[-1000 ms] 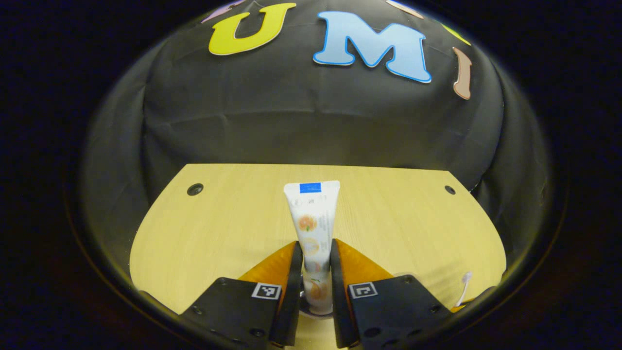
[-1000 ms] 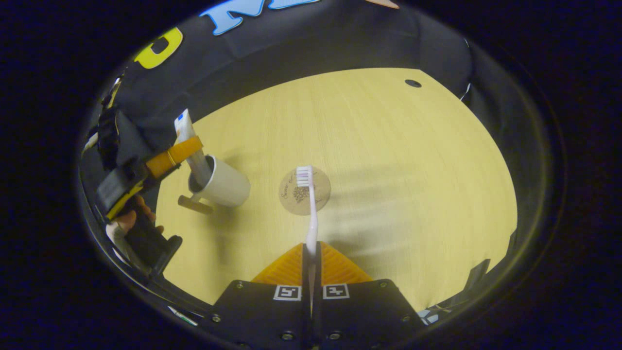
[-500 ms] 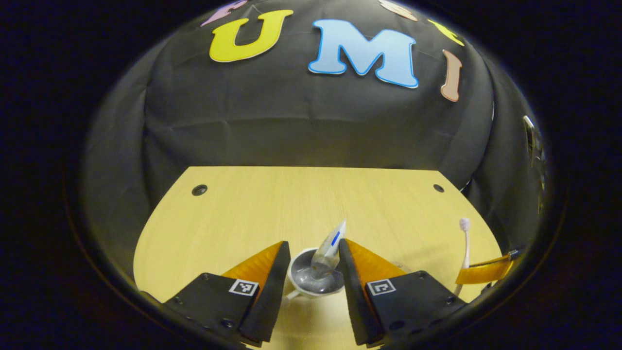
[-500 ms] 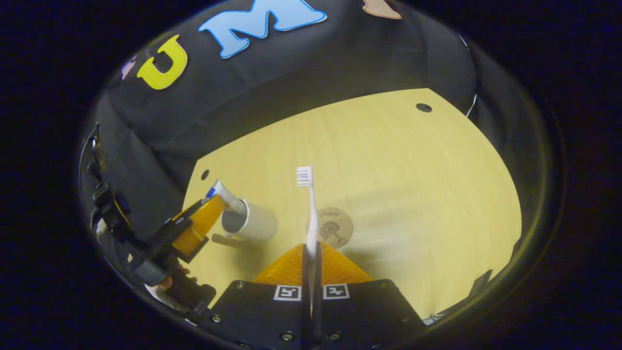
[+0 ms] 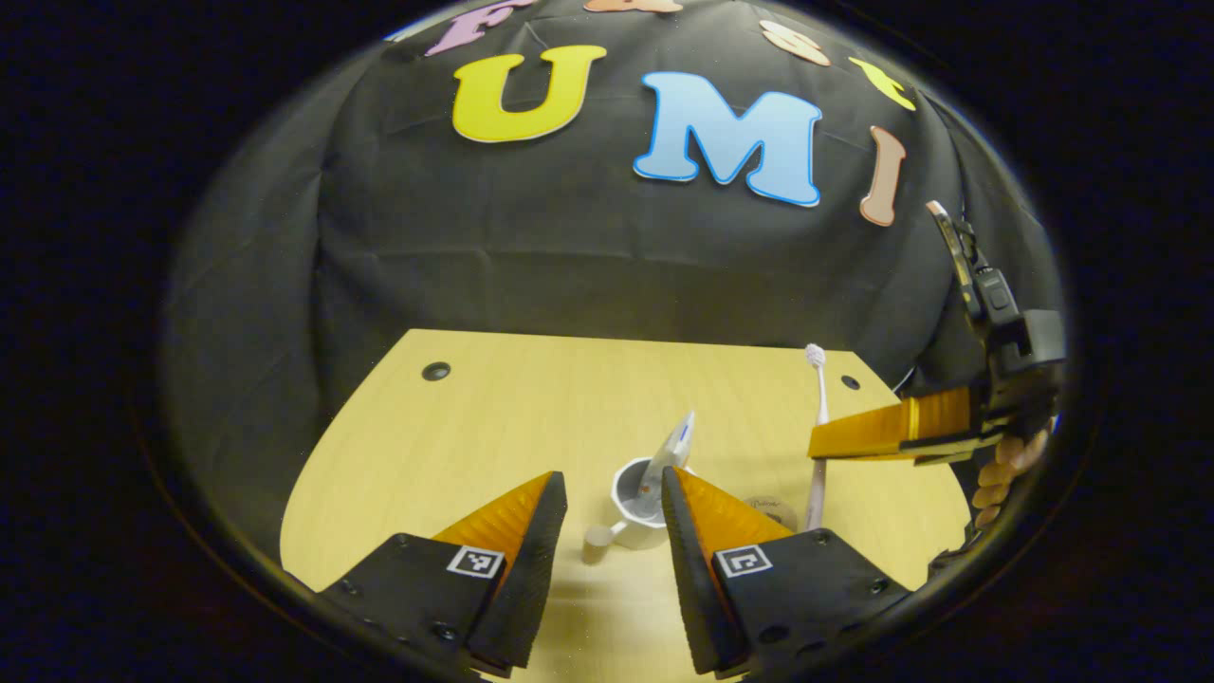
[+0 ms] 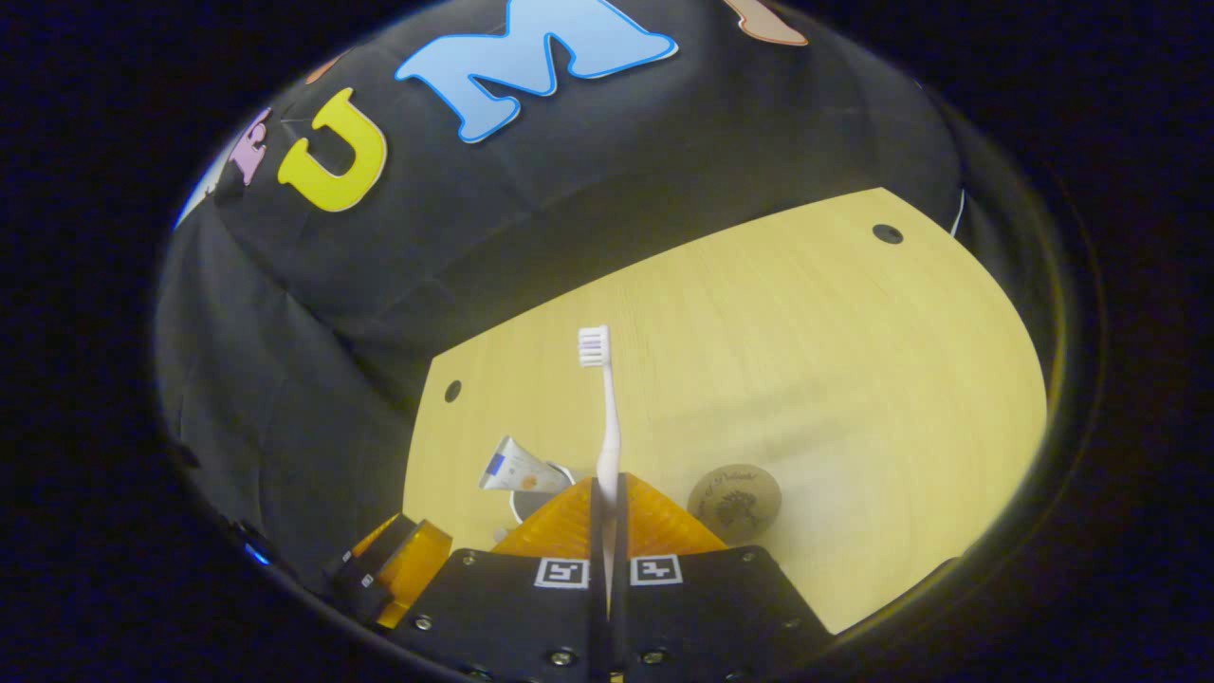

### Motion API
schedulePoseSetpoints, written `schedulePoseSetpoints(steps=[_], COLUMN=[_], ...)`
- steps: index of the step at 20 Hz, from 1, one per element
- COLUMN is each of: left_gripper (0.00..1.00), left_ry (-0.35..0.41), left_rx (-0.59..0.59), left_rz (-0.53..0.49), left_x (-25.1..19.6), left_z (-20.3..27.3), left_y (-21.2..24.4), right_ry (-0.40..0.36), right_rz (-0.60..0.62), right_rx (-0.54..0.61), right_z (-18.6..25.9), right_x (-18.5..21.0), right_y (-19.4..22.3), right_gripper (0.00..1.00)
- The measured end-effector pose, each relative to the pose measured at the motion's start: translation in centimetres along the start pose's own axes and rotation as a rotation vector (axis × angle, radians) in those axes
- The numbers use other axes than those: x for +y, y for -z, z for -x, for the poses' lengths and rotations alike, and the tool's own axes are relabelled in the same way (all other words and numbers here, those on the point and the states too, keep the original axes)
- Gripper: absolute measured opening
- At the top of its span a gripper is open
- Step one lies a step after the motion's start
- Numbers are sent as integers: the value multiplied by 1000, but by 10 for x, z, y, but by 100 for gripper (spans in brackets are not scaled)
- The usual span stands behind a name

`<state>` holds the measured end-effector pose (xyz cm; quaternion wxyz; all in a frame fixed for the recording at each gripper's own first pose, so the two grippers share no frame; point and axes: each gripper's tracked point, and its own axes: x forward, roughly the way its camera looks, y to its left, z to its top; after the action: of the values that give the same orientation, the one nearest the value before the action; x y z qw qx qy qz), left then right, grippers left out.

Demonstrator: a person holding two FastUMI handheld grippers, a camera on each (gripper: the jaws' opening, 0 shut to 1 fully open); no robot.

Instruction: Put the toothbrush and toothpaste on the desktop into the cup, then pick up the cup and place it on the coaster on the desktop.

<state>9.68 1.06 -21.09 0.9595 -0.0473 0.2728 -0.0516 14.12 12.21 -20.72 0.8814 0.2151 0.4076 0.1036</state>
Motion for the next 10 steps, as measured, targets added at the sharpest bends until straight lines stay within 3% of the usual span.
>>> schedulePoseSetpoints(steps=[7, 10], left_gripper=[68, 68], left_ry=[-187, -241], left_rx=[-15, -11], left_rz=[68, 92], left_x=[94, 123], left_z=[75, 82], left_y=[7, 11], right_ry=[-10, 21], right_rz=[-48, -26], right_rx=[-71, -102], right_z=[-54, -72], right_x=[35, 36], right_y=[-17, -12], right_gripper=[1, 1])
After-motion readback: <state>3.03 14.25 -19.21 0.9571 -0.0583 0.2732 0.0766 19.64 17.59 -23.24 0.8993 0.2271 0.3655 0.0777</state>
